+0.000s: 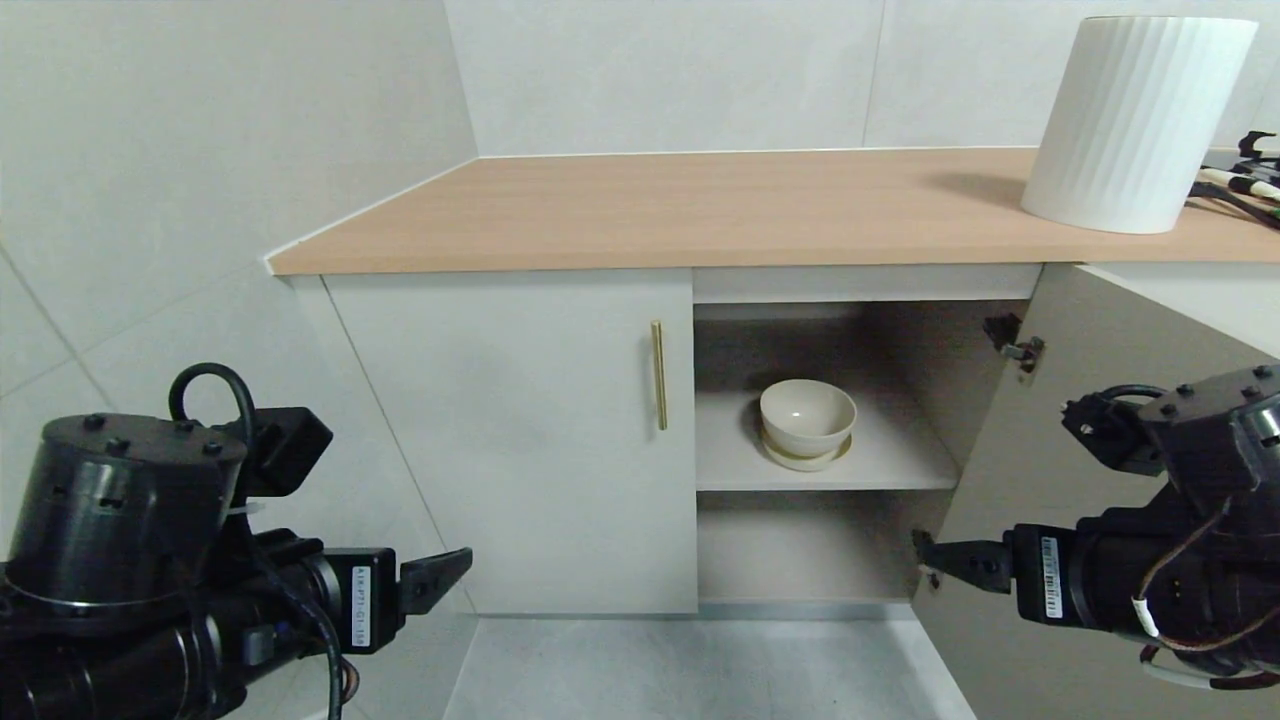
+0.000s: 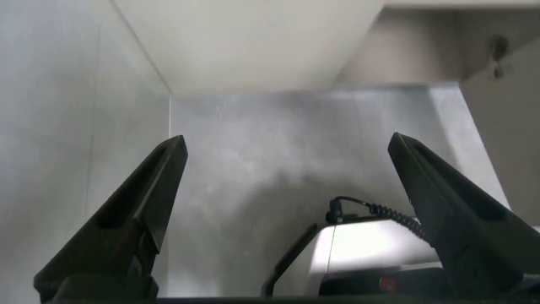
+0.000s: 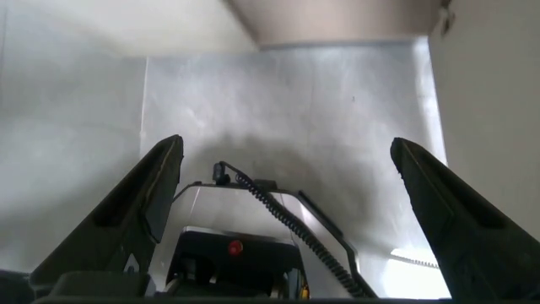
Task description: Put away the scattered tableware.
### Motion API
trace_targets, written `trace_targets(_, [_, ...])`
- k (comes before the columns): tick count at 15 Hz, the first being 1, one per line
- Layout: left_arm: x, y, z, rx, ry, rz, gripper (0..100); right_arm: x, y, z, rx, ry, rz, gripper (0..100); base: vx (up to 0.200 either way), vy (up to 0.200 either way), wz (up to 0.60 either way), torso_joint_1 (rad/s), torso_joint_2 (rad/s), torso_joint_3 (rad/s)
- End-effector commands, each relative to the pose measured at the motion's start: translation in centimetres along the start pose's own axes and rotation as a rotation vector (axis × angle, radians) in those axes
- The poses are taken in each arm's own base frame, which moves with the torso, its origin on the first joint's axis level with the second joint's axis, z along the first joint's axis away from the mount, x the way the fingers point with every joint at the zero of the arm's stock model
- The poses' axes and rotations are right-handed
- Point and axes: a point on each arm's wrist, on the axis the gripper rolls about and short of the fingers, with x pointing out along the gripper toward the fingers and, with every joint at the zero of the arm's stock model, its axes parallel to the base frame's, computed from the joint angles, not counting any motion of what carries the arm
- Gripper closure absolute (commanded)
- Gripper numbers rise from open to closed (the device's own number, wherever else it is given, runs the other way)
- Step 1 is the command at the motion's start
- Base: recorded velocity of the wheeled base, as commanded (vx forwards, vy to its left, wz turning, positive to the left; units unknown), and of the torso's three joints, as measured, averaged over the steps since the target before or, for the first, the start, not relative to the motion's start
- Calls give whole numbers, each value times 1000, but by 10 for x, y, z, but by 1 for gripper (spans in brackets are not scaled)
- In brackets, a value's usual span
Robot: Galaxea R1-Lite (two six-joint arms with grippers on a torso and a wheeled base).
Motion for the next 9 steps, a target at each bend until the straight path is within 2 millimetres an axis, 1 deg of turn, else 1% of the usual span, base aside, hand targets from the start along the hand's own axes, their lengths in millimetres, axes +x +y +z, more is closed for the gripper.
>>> trace_targets(1, [2, 0, -1, 2, 7, 3, 0, 2, 0, -1, -8, 9, -6, 0, -200, 0, 0, -2, 7, 2])
trace_targets(4, [2, 0, -2, 4, 11, 3, 0, 2, 0, -2, -13, 11, -7, 0, -200, 0, 0, -2, 2, 9])
trace_targets(9, [2, -1, -2, 7, 12, 2, 0, 3, 0, -2, -17, 14, -9, 0, 0, 0, 0, 0, 0, 0])
